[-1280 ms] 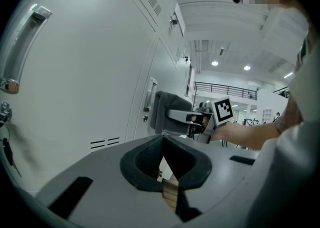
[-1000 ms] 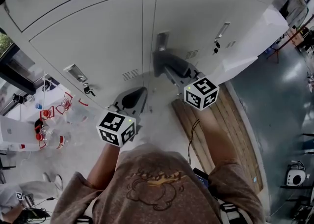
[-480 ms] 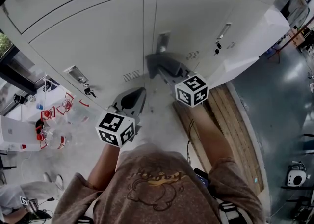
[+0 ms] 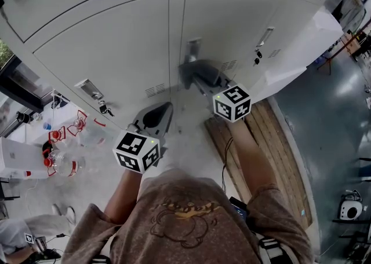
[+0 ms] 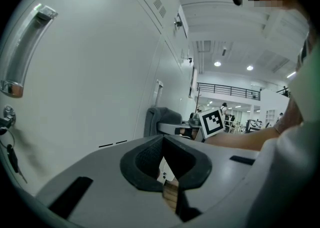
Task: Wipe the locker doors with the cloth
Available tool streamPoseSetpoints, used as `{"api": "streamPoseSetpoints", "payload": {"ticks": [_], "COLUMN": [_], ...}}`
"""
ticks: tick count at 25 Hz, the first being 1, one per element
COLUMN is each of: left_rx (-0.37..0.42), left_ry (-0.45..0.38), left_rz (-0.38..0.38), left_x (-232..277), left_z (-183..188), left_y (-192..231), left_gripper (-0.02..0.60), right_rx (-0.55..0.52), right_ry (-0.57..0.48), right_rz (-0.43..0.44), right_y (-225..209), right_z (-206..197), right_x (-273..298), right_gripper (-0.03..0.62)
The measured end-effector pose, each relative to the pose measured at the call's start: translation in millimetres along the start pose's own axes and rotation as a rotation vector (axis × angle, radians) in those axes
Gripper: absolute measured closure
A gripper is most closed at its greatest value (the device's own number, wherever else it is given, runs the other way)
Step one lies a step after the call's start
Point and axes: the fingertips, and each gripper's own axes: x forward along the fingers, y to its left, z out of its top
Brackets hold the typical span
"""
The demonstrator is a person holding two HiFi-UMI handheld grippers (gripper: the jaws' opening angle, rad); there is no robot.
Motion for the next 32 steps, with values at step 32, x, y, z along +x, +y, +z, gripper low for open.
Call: {"api": "streamPoseSetpoints", "payload": {"ticks": [32], "left_rx": [0.007], "left_ry": [0.020], "left_rz": [0.004], "left_x": [-7], "left_z": [-1], "left_y": [7], "left_gripper": [0.583], "right_rx": [0.133], "right_ry": [0.057], "right_rz": [-0.584], "right_y": [-198], "right_z": [-29], "right_x": [-114], "right_gripper": [0.556]}}
